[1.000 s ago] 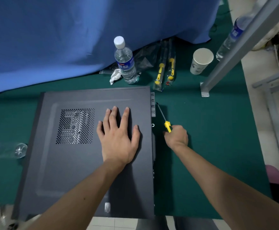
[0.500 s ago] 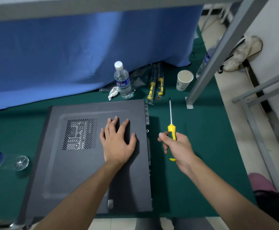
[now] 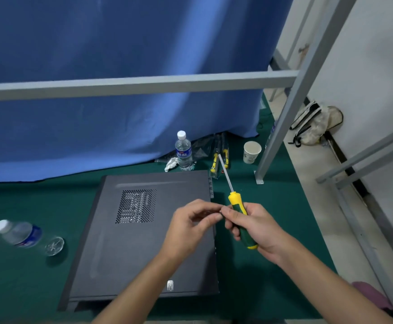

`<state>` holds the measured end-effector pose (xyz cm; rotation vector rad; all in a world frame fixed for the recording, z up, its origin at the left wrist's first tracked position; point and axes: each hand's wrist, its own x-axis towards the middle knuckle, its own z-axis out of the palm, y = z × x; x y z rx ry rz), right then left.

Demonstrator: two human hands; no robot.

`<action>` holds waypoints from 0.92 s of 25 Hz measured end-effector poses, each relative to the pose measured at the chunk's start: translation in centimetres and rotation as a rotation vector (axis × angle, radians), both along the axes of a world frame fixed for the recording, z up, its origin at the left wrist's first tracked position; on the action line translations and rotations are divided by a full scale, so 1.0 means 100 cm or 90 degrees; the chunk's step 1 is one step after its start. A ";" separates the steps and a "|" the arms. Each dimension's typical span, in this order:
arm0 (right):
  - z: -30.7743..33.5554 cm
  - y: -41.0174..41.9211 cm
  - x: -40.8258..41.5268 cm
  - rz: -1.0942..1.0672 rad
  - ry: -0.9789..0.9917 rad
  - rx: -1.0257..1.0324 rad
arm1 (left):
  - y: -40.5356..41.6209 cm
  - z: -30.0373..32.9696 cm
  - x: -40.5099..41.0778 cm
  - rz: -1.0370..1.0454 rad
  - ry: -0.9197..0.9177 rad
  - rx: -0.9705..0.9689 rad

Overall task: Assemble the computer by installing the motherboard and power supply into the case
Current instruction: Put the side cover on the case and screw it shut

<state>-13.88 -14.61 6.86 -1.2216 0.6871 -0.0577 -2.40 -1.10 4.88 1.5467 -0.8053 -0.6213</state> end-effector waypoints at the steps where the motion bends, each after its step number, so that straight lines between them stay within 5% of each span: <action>1: 0.008 0.004 -0.003 0.012 -0.006 0.004 | 0.005 0.009 -0.002 0.002 0.001 -0.015; 5: 0.034 0.014 -0.013 0.061 -0.032 -0.021 | 0.016 0.034 -0.011 0.024 0.120 -0.062; 13: 0.061 -0.021 -0.043 0.205 0.046 -0.881 | 0.040 0.074 0.002 0.162 0.156 -0.150; 23: 0.075 -0.019 -0.037 0.250 0.067 -1.020 | 0.062 0.090 0.002 0.206 0.102 -0.157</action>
